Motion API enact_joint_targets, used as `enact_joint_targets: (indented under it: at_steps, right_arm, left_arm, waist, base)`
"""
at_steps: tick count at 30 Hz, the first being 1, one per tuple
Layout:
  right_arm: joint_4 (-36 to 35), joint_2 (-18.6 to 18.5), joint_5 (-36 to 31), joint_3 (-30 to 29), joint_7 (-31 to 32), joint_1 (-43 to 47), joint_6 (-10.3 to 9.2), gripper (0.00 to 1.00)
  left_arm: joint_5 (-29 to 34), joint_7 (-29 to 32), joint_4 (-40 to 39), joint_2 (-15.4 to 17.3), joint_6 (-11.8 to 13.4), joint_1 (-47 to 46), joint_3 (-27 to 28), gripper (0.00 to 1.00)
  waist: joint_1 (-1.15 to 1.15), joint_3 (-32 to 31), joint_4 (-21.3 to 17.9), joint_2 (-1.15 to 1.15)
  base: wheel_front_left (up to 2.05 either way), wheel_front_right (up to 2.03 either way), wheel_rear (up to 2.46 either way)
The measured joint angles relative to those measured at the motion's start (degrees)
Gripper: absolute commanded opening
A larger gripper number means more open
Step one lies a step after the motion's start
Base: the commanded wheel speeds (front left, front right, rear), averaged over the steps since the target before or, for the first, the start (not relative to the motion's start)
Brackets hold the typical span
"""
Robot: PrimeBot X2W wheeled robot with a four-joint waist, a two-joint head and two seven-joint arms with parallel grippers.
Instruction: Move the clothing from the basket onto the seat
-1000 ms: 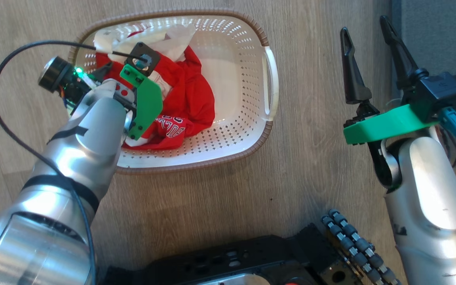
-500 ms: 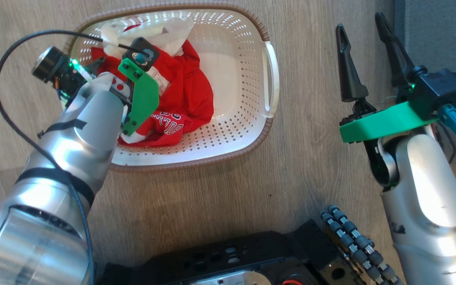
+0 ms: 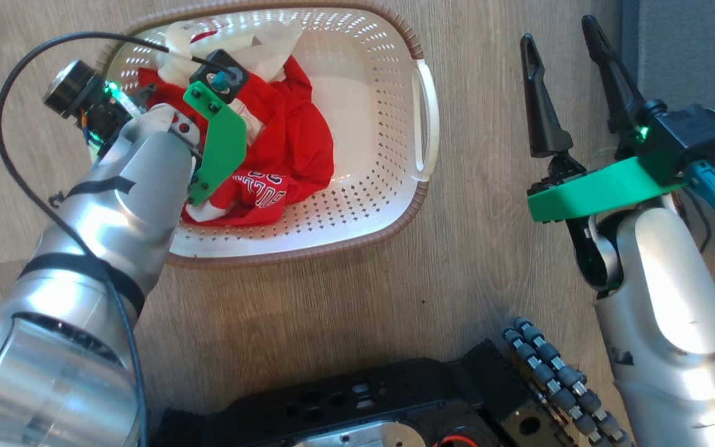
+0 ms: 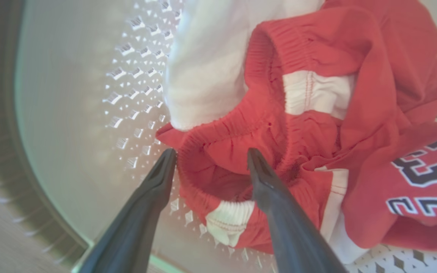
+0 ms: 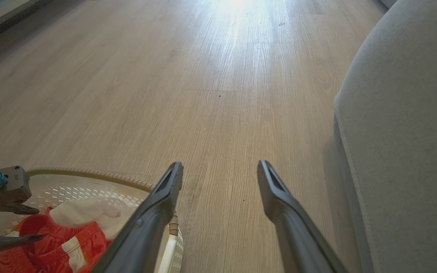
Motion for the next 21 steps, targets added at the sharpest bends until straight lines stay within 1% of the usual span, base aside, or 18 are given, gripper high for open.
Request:
enact_joint_targets:
  at_steps: [6,8,11,17,18,19,20,21]
  right_arm:
    - [0.0,0.0,0.5,0.4,0.0,0.0,0.0,1.0]
    - [0.0,0.0,0.5,0.5,0.0,0.0,0.0,1.0]
    - [0.0,0.0,0.7,0.5,0.0,0.0,0.0,1.0]
    - [0.0,0.0,1.0,0.9,0.0,0.0,0.0,1.0]
    - [0.0,0.0,1.0,1.0,0.0,0.0,0.0,1.0]
    - [0.0,0.0,1.0,1.0,0.0,0.0,0.0,1.0]
    - [0.1,0.0,1.1,1.1,0.0,0.0,0.0,1.0]
    - [0.1,0.0,1.3,1.2,0.0,-0.1,0.0,1.0]
  left_arm:
    - [0.5,0.8,0.1,0.2,-0.2,-0.6,-1.3,0.88]
    - [0.5,1.0,0.1,0.2,-0.2,-0.6,-1.6,0.8]
    - [0.9,1.7,0.1,0.3,-0.1,-0.6,-2.2,0.73]
    - [1.4,2.5,0.1,0.5,0.0,-0.9,-3.6,0.66]
    - [1.5,2.5,0.2,0.5,0.0,-1.0,-3.8,0.61]
    - [1.5,2.6,0.2,0.5,0.0,-1.0,-3.9,0.47]
    - [1.5,2.8,0.2,0.6,0.0,-1.1,-4.1,0.32]
    - [1.5,2.9,0.2,0.6,0.0,-1.3,-4.3,0.09]
  waist:
    - [0.0,0.6,-0.2,0.0]
    - [0.0,0.8,-0.3,0.0]
    - [0.0,0.9,-0.3,0.0]
    - [0.0,1.3,-0.3,0.0]
    - [0.0,1.3,-0.3,0.0]
    - [0.0,1.3,-0.4,0.0]
    - [0.0,1.3,-0.4,0.0]
    - [0.0,1.3,-0.4,0.0]
  base:
    - [0.0,0.0,0.0]
    - [0.0,0.0,0.0]
    - [0.0,0.0,0.0]
    - [0.0,0.0,0.0]
    - [0.0,0.0,0.0]
    - [0.0,0.0,0.0]
    - [0.0,0.0,0.0]
    - [0.0,0.0,0.0]
